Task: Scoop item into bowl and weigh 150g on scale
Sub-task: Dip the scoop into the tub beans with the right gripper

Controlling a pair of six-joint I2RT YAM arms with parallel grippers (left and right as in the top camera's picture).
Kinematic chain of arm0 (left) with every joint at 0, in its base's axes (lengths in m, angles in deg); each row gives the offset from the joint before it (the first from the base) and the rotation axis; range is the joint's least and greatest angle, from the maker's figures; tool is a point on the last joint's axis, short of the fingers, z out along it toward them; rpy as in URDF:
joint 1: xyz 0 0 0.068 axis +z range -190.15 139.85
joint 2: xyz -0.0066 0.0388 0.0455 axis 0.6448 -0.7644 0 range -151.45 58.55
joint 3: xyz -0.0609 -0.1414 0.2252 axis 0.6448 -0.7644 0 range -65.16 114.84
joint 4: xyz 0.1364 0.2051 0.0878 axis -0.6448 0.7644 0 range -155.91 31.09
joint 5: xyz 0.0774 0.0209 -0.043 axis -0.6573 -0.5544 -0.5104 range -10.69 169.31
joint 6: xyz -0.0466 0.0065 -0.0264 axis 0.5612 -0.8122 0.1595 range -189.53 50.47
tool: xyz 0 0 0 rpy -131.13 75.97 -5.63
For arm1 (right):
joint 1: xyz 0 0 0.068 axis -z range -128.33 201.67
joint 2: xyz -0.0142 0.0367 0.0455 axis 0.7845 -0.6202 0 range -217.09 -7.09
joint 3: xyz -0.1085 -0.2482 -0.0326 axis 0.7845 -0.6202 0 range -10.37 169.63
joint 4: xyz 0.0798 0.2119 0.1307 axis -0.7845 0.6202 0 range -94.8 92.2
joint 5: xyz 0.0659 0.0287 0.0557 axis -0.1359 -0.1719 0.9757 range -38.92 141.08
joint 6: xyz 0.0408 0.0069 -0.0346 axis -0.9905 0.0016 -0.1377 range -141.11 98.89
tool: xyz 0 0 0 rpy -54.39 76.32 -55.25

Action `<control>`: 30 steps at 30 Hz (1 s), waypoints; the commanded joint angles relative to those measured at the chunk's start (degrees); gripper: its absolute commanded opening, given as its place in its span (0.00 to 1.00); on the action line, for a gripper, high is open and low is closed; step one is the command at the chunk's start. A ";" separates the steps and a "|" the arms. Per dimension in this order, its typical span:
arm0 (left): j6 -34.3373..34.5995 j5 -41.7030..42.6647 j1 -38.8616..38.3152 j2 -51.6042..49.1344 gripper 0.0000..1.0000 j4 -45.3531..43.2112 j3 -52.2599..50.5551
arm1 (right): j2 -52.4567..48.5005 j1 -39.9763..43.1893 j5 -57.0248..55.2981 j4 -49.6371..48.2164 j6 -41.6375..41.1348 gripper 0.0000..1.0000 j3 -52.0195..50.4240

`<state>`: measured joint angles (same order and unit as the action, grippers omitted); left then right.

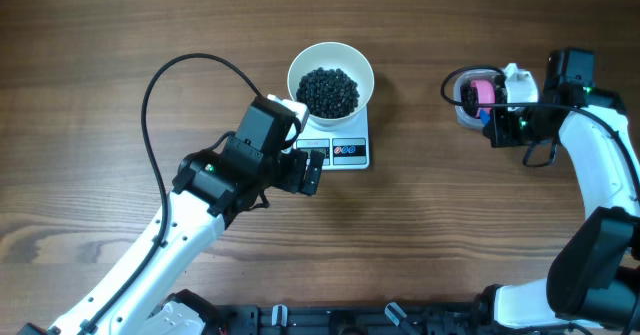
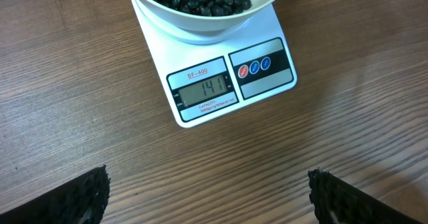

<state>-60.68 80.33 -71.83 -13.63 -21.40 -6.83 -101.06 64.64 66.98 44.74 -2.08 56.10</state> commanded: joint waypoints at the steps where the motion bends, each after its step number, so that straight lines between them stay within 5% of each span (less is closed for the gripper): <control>1: -0.72 0.48 0.46 0.00 1.00 -0.15 -0.70 | -1.18 -0.02 3.74 0.72 2.16 0.04 0.20; 30: -0.72 0.48 0.46 0.00 1.00 -0.15 -0.70 | -1.18 10.95 20.24 2.10 -1.92 0.04 0.20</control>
<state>-60.68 80.33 -71.83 -13.63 -21.40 -6.83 -101.65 73.87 82.23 46.86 -3.22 56.10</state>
